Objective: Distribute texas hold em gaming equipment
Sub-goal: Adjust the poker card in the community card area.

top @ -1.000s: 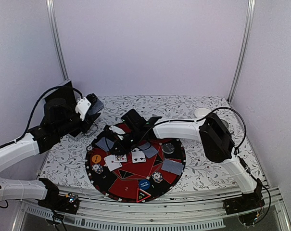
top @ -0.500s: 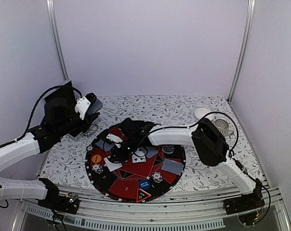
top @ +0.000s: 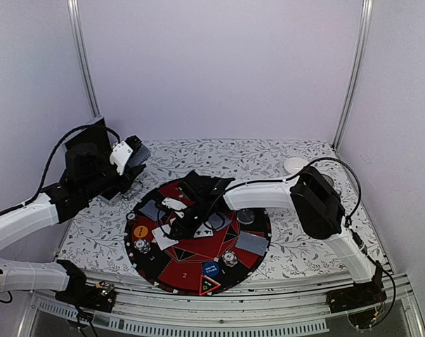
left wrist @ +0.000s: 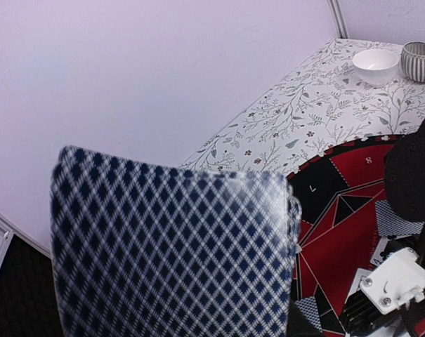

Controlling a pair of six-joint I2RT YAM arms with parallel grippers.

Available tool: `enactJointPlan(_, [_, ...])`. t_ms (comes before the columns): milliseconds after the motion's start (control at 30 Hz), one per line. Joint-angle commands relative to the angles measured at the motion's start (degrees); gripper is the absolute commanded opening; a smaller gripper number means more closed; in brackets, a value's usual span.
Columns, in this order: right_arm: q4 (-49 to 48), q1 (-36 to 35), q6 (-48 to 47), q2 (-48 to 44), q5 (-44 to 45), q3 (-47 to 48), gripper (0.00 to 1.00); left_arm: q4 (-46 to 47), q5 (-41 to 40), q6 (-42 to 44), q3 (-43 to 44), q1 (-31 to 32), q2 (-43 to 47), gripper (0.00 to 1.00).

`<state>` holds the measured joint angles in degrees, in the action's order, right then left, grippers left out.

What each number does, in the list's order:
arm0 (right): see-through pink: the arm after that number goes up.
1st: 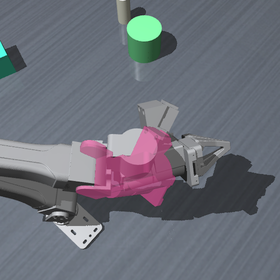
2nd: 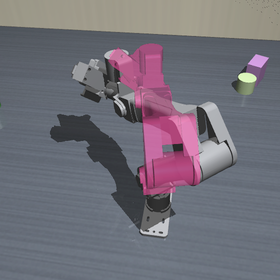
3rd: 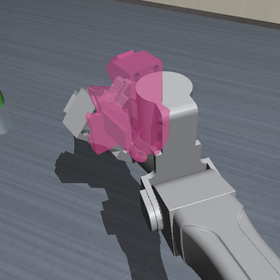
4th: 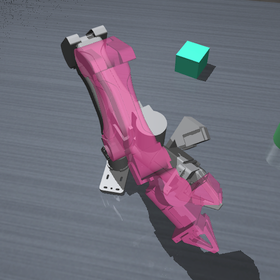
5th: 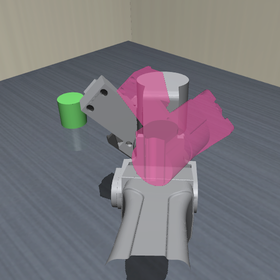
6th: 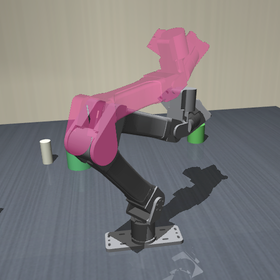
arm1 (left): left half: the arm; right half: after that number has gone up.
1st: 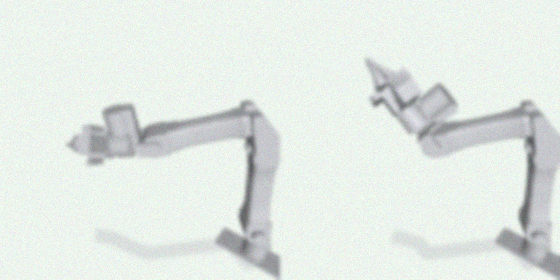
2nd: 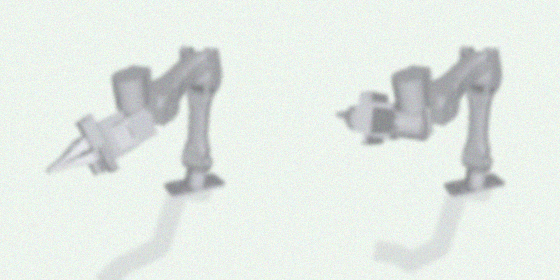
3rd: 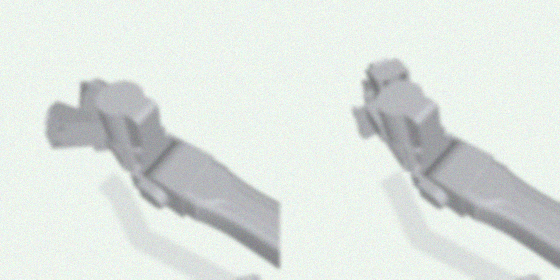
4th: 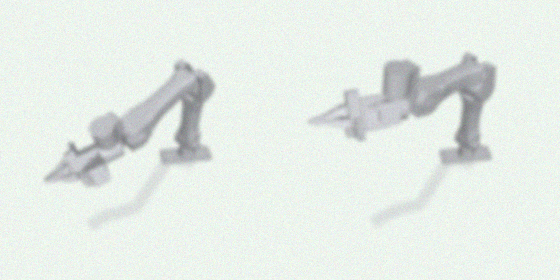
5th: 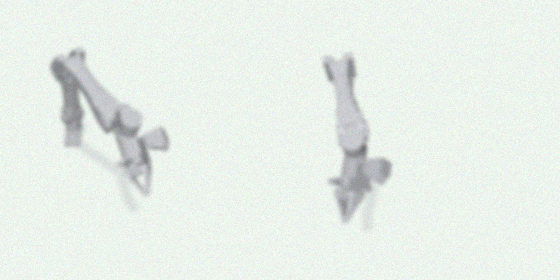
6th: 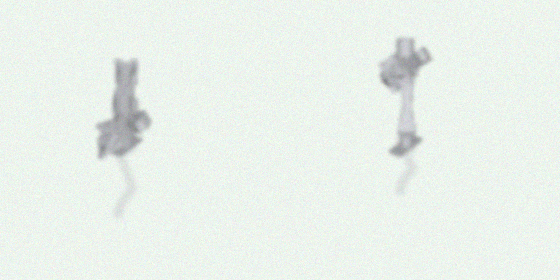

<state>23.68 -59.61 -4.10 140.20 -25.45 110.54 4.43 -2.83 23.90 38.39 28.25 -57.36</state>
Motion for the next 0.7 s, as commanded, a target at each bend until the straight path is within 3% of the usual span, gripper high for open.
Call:
enactJointPlan(0, [2.2,-0.2,-1.8,-5.0,-1.0,0.8,0.2,1.6,0.5,-0.4,0.5,-0.6,-0.2,0.42])
enactJointPlan(367, [0.2,4.3,5.8,6.4,7.0,12.1,0.21,1.6,0.5,-0.3,0.5,-0.5,0.0,0.42])
enactJointPlan(667, [2.1,4.8,5.9,12.1,4.6,16.9,0.2,1.6,0.8,-0.4,0.5,-0.6,-0.3,0.42])
